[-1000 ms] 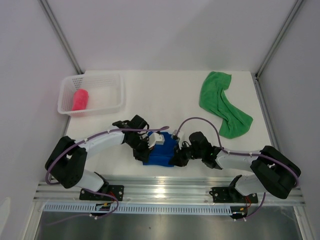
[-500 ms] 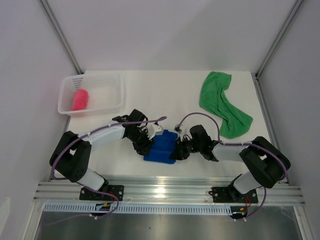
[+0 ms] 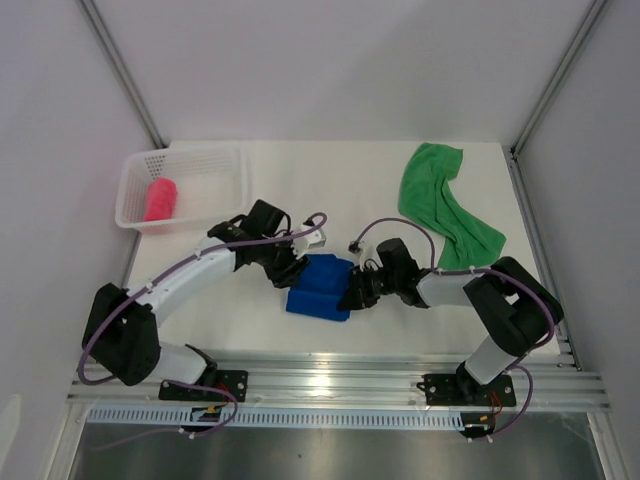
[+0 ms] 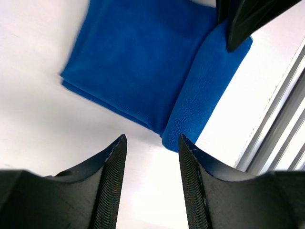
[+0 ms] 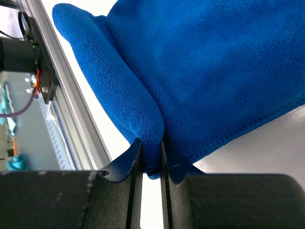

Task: Roll the towels
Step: Roll the towel

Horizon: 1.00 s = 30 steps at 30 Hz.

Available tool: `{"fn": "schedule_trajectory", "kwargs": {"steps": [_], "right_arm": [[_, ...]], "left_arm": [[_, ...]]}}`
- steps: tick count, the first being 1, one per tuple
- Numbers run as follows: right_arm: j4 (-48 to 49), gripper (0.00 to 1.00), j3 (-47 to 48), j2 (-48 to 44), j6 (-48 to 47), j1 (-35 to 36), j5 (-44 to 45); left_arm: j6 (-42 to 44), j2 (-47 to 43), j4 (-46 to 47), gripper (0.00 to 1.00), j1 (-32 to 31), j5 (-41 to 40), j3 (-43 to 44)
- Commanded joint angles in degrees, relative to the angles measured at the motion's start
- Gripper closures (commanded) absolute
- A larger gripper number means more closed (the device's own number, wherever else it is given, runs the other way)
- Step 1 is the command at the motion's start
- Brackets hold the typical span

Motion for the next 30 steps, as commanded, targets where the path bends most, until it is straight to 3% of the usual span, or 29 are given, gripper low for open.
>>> {"fn": "schedule_trajectory", "kwargs": {"steps": [1, 11, 25, 30], "right_arm": [[-2.2, 1.00, 1.3, 1.9, 1.4, -1.3, 1.9], [-7.4, 1.00, 6.1, 7.2, 4.0, -3.3, 1.1], [-10.1, 0.94, 7.6, 7.8, 1.5, -3.4, -0.9], [-12.9, 0.74, 8.7, 4.8, 1.1, -3.4, 0.2]], "left_arm": [[2.8, -3.6, -2.1, 0.49, -0.2, -0.1, 2.8], [11.9, -2.0, 9.5, 0.49, -18.2, -12.9, -6.5], [18.5, 7.0, 13.6, 0.47, -19.6, -16.5, -11.3], [17.5, 9.3, 12.0, 0.48, -19.2, -14.4, -11.6]]}}
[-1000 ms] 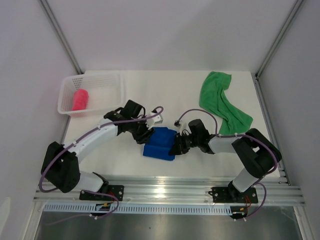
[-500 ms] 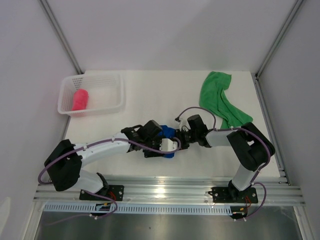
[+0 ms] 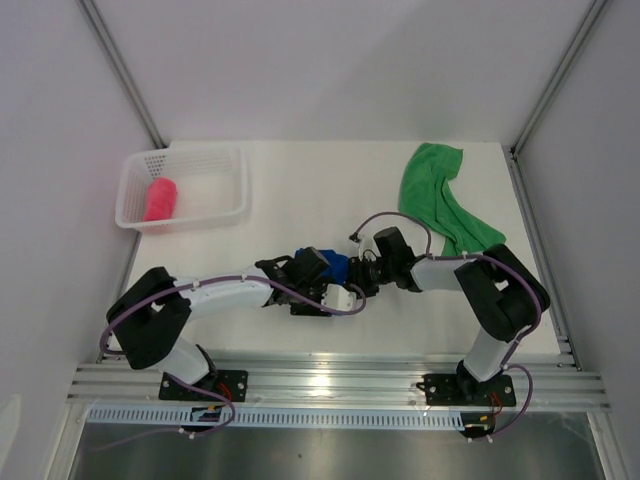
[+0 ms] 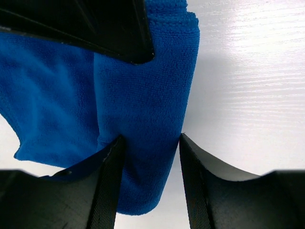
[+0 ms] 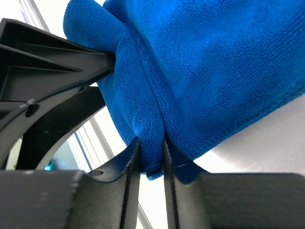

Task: Roll the towels
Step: Roll the towel

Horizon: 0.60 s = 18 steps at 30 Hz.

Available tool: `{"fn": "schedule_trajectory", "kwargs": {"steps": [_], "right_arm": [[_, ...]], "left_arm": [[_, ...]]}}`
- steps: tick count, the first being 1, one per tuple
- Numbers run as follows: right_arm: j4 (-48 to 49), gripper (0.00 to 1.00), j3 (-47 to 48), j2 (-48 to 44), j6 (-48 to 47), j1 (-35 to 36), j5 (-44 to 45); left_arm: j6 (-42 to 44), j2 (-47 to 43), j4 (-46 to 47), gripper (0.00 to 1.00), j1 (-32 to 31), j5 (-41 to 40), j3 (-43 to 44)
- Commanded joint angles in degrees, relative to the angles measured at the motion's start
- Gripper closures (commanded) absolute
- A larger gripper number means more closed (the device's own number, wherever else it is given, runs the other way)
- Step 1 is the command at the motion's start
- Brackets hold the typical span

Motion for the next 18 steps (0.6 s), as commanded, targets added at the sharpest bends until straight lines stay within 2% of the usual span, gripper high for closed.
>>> {"fn": "schedule_trajectory", "kwargs": {"steps": [1, 3, 6, 11, 14, 18], "right_arm": [[-6.1, 0.72, 1.5, -2.4, -3.0, -0.3, 5.1], [-9.2, 0.68, 2.0, -5.9, -4.1, -0.6, 6.6], [-14.0, 0.54, 2.5, -9.4, -4.7, -1.9, 10.0], [-19.8, 0.52, 1.6, -15.8, -6.5, -4.4, 13.3], [-21.4, 0.52, 0.7, -19.4, -7.4, -5.9, 14.3], [-21.4, 0.52, -2.0, -24.8, -7.5, -7.8, 17.5]], "left_arm": [[-0.5, 2.8, -3.5, 0.48, 0.5, 1.6, -1.6], [-1.2, 3.1, -3.9, 0.49, 0.8, 3.2, -2.2], [-1.5, 3.6, -3.5, 0.48, 1.1, 3.5, -3.0], [-2.8, 4.7, -2.2, 0.48, 1.3, 3.5, -5.0], [-3.9, 5.7, -2.1, 0.53, 1.3, 3.8, -5.1], [-5.1, 5.9, -2.1, 0.83, 1.3, 3.4, -4.6]]}}
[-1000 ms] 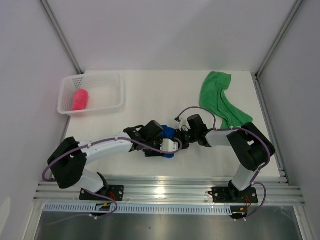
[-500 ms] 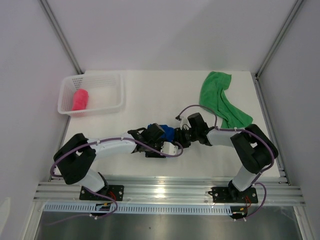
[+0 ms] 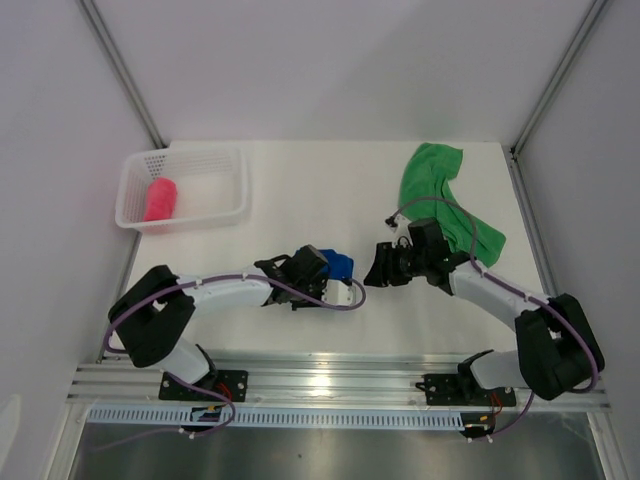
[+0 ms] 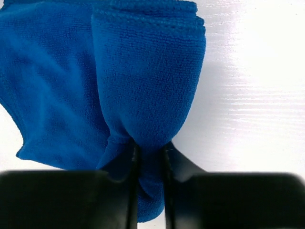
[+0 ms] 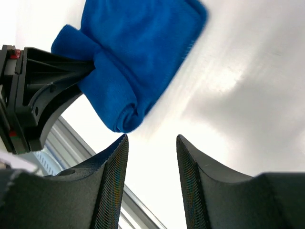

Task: Roll the towels
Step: Roll the towel

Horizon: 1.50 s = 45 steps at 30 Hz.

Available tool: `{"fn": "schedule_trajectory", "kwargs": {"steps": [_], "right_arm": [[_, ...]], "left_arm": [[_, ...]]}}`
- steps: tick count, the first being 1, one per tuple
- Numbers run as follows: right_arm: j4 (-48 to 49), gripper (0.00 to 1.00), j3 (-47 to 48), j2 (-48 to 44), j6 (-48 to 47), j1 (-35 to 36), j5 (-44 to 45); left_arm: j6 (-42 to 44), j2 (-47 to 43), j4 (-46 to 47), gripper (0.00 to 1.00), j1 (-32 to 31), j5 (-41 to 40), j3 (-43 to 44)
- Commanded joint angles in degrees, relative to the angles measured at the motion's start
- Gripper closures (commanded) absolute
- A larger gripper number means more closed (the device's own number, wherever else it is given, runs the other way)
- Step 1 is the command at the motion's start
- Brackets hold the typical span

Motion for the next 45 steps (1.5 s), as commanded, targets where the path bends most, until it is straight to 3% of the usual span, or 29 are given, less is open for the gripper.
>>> {"fn": "schedule_trajectory", "kwargs": {"steps": [1, 6, 10, 19, 22, 28, 39, 45], "right_arm": [[-2.0, 0.52, -1.6, -5.3, -1.5, -1.4, 4.2], [3.9, 0.52, -5.9, -13.3, -5.6, -1.3, 4.0], [11.1, 0.52, -11.1, -19.1, -11.7, 0.5, 4.0], [27.2, 0.52, -21.4, -25.1, -39.2, 19.0, 7.3], [30.6, 0.51, -22.3, -23.4, -44.6, 25.1, 11.3], [34.2, 0.48, -19.5, -15.8, -53.2, 30.2, 15.8], [45.9, 0.46, -17.0, -3.4, -55.2, 32.0, 19.4], [44.5, 0.45, -15.2, 0.2, -55.5, 32.0, 14.4]], "left_arm": [[-3.6, 4.4, -7.0, 0.87, 0.2, 3.3, -2.9], [-4.2, 3.2, -10.4, 0.99, 1.5, 7.2, -1.8], [-4.3, 2.0, -14.9, 0.99, 5.8, 13.6, 1.3], [-1.8, 4.3, -23.0, 0.99, 11.4, 23.2, 7.0], [-0.7, 6.3, -25.5, 0.99, 12.8, 25.6, 8.9], [2.1, 11.1, -31.6, 0.99, 14.0, 28.4, 13.2], [2.8, 12.0, -32.7, 0.99, 13.9, 28.6, 14.3], [2.7, 12.5, -32.6, 0.99, 14.0, 28.4, 14.9]]}}
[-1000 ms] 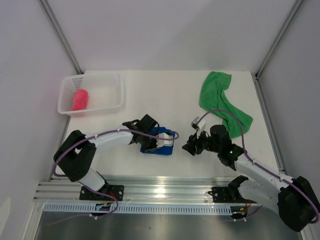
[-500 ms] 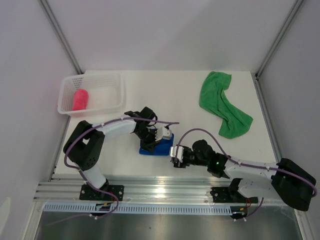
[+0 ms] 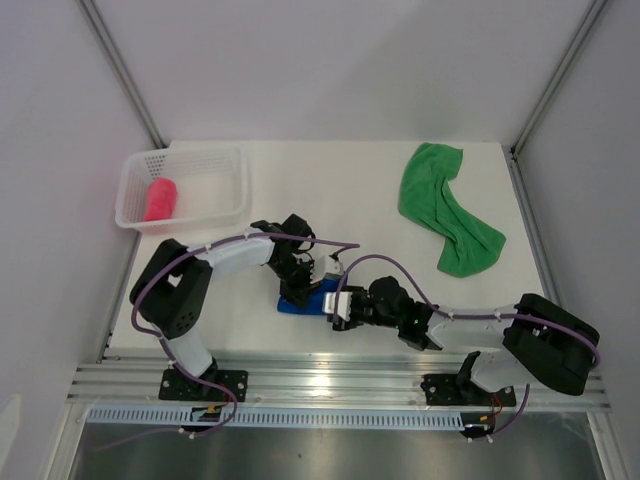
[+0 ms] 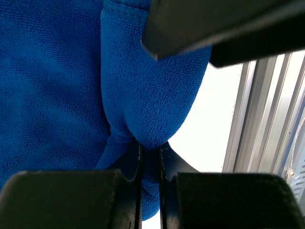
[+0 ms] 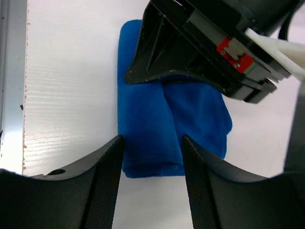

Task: Roll the towels
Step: Roll the towel

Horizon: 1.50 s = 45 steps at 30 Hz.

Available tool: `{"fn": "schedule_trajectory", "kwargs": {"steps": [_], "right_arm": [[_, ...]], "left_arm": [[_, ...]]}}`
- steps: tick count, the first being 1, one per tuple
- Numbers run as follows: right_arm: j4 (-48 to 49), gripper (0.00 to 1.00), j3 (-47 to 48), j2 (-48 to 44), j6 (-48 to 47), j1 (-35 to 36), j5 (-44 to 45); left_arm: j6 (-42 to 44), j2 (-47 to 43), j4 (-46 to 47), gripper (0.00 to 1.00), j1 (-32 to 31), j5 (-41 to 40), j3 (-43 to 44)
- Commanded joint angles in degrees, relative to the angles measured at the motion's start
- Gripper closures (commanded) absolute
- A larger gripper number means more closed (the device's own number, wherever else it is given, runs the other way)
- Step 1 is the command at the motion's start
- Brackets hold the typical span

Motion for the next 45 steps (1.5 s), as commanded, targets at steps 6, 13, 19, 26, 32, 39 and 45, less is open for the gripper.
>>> {"fn": "schedule_trajectory", "kwargs": {"steps": [6, 13, 19, 26, 32, 39, 45], "right_arm": [[0.3, 0.46, 3.3, 5.8, 0.6, 0.3, -2.3], [-2.0, 0.48, 3.2, 7.1, 2.1, 0.6, 2.3], [-3.7, 0.52, 3.7, 10.0, 4.6, 0.8, 5.1], [-7.3, 0.81, 4.1, 9.0, 6.8, 0.8, 6.2], [-9.4, 1.00, 4.4, 7.5, 12.6, 0.7, 5.3], [-12.4, 1.00, 4.0, 5.1, 23.3, -1.9, 2.9], [-11.5, 1.00, 3.0, 2.8, 30.1, -4.6, -3.5]], "left_arm": [[0.6, 2.6, -4.8, 0.99, -0.1, 1.5, -0.5], [0.6, 2.4, -5.2, 0.99, 0.0, 2.0, -0.9], [0.3, 2.1, -5.6, 0.95, 0.3, 2.9, -0.8], [0.3, 0.6, -6.5, 0.69, 1.7, 3.3, -1.2], [-0.6, -5.0, -6.0, 0.58, 4.9, 3.8, -2.8], [-2.6, -14.1, -3.5, 0.55, 7.5, 2.8, -8.0], [-5.1, -22.3, 3.8, 0.50, 7.5, 1.6, -14.1]]}}
